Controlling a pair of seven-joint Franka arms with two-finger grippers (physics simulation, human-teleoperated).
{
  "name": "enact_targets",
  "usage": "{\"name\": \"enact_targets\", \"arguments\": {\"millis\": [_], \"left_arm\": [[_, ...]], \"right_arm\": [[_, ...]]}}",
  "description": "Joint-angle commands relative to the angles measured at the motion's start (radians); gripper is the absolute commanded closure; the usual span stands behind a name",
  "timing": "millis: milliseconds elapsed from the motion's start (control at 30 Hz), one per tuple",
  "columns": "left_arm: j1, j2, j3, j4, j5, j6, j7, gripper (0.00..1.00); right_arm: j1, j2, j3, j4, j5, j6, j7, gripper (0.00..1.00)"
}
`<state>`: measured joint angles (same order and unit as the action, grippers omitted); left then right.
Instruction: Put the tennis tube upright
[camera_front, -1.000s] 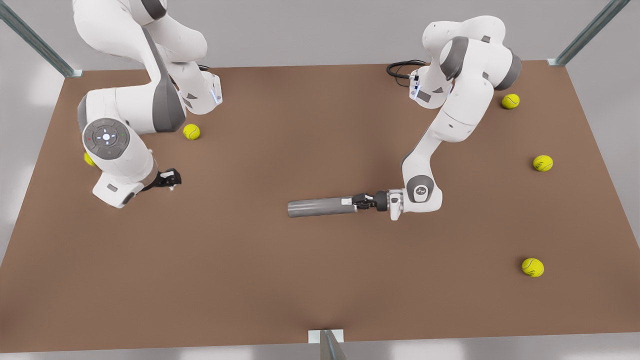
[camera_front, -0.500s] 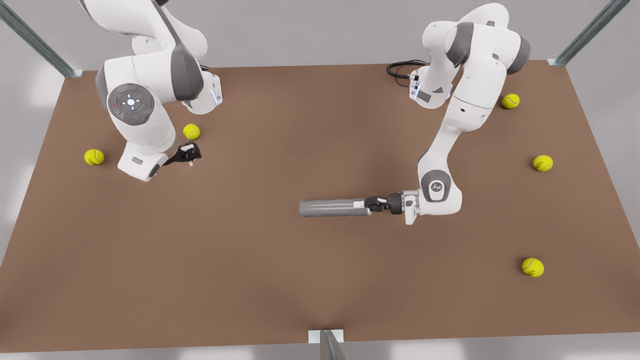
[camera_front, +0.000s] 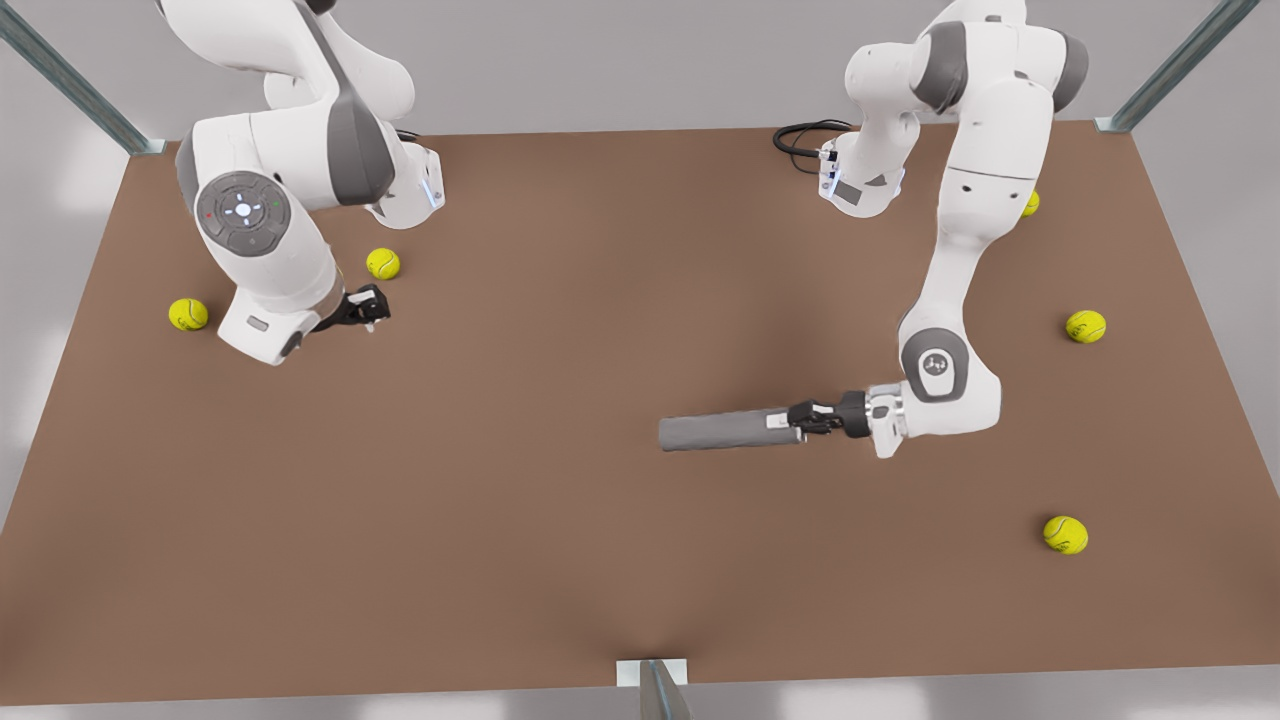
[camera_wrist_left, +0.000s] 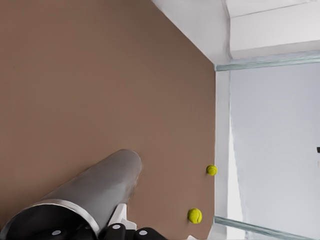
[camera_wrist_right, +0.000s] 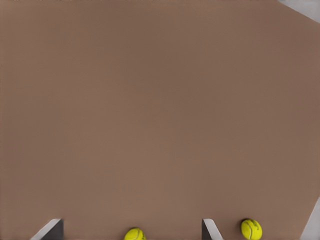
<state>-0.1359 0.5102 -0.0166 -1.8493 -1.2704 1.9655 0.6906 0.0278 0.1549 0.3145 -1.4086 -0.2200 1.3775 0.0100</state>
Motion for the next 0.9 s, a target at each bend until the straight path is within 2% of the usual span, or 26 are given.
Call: {"name": "enact_targets", "arguments": {"millis": [0, 267, 600, 700, 867], "left_arm": [[-0.001, -0.001, 0.001, 0.004, 0.078, 0.0, 0.001, 0.79], [-0.001, -0.062, 0.084, 0.041, 0.243, -0.002, -0.109, 0.79], [-0.001, -0.162, 0.158, 0.068, 0.571, -0.013, -0.23, 0.79], [-0.001, -0.165, 0.165, 0.068, 0.574, -0.013, -0.237, 0.79], [-0.001, -0.165, 0.135, 0.065, 0.572, -0.013, -0.253, 0.79]], "right_arm": [[-0.005, 0.0, 0.0, 0.0, 0.001, 0.0, -0.002, 0.0], [-0.005, 0.011, 0.0, 0.017, -0.009, 0.005, -0.001, 0.0], [-0.028, 0.092, -0.012, 0.02, -0.016, 0.009, 0.005, 0.0], [-0.095, 0.101, -0.014, 0.019, -0.006, 0.009, 0.002, 0.0], [-0.1, 0.107, -0.012, 0.019, -0.007, 0.005, -0.001, 0.0]]}}
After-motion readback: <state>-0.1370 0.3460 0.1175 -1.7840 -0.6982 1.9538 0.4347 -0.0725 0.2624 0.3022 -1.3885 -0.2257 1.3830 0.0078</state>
